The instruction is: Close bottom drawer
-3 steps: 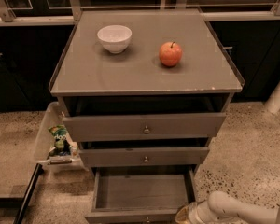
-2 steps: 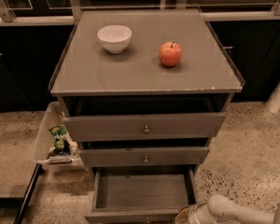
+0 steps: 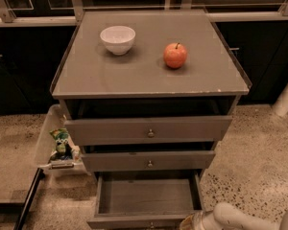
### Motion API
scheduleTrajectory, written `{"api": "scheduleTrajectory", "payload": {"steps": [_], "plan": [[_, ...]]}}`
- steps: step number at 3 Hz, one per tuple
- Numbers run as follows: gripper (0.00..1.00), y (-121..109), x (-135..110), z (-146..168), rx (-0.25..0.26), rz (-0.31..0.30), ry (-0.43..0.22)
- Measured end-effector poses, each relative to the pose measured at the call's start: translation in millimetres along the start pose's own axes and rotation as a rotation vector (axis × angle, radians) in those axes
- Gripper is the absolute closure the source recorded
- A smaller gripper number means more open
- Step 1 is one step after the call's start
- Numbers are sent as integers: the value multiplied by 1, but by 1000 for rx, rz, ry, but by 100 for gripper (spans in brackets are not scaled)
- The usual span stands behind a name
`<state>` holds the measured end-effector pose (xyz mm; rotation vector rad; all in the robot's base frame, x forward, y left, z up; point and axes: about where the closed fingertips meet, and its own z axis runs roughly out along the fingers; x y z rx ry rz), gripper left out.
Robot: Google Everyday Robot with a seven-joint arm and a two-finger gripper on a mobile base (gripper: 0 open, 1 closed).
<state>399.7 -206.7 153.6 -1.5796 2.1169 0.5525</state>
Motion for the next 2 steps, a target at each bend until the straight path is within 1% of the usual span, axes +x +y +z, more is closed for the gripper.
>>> {"api": "scheduleTrajectory", "payload": {"steps": [2], "plan": [[34, 0, 0, 0, 0, 0, 0]]}}
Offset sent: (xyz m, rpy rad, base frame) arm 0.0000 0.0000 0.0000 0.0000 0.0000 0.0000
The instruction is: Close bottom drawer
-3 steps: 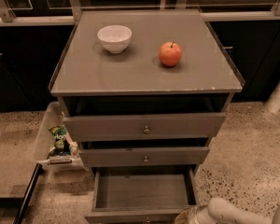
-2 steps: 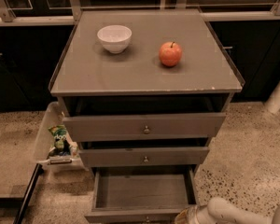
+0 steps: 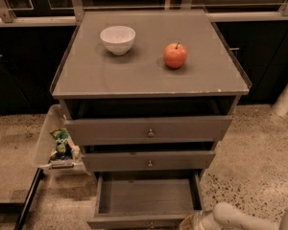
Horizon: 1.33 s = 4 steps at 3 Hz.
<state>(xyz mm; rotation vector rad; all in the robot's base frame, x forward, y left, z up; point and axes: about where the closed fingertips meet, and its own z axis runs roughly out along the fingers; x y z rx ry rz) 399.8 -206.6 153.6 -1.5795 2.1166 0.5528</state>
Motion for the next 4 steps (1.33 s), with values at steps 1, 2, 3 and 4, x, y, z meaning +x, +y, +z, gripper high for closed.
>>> {"api": "scheduleTrajectory", "payload": {"steps": [1, 2, 3, 4], "plan": [[11, -6, -3, 1, -1, -3, -18], [14, -22, -24, 0, 34, -81, -18], [45, -25, -25, -1, 38, -86, -17], [68, -84, -50, -9, 131, -199, -2]]}}
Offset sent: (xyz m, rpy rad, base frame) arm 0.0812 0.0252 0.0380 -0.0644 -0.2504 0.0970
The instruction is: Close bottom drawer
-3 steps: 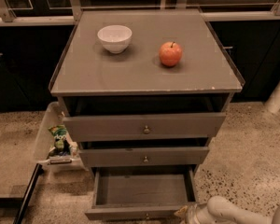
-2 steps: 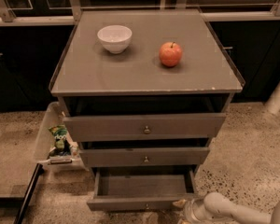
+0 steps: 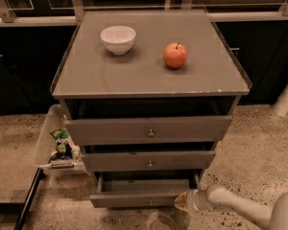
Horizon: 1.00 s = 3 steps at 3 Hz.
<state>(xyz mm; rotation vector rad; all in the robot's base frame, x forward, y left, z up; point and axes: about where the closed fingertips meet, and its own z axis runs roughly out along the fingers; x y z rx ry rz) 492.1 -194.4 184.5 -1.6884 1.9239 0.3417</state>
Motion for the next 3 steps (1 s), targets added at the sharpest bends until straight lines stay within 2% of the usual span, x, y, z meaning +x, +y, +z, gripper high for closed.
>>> {"api": "scheduleTrajectory", "payload": {"steps": [1, 2, 3], "plan": [[91, -52, -2, -3, 59, -44, 19], [100, -52, -2, -3, 59, -44, 19], [81, -52, -2, -3, 59, -44, 19]]}}
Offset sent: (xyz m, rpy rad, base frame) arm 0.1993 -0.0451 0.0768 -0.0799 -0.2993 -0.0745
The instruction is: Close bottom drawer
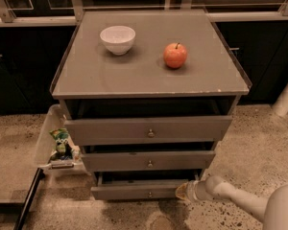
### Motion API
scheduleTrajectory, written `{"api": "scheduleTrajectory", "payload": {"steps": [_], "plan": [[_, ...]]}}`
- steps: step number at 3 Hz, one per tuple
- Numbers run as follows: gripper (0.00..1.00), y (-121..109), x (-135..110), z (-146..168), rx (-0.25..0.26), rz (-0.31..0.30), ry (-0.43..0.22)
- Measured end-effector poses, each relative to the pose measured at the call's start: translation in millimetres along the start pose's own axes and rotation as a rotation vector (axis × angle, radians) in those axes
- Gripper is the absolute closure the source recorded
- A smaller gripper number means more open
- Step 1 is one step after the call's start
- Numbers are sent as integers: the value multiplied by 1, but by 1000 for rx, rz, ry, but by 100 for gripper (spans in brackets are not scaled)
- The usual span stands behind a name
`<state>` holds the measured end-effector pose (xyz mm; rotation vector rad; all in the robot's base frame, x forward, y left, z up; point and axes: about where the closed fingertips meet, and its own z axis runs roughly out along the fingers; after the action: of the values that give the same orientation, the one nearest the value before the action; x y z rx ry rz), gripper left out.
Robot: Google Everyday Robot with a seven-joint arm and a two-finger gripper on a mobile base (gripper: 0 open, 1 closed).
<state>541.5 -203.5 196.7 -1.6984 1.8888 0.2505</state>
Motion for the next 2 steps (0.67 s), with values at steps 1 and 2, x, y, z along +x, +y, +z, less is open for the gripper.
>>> {"api": "scheduleTrajectory", "payload": {"steps": [1, 2], "plan": [[58, 0, 0, 0, 0, 0, 0], [34, 12, -6, 2, -27, -4, -8]]}}
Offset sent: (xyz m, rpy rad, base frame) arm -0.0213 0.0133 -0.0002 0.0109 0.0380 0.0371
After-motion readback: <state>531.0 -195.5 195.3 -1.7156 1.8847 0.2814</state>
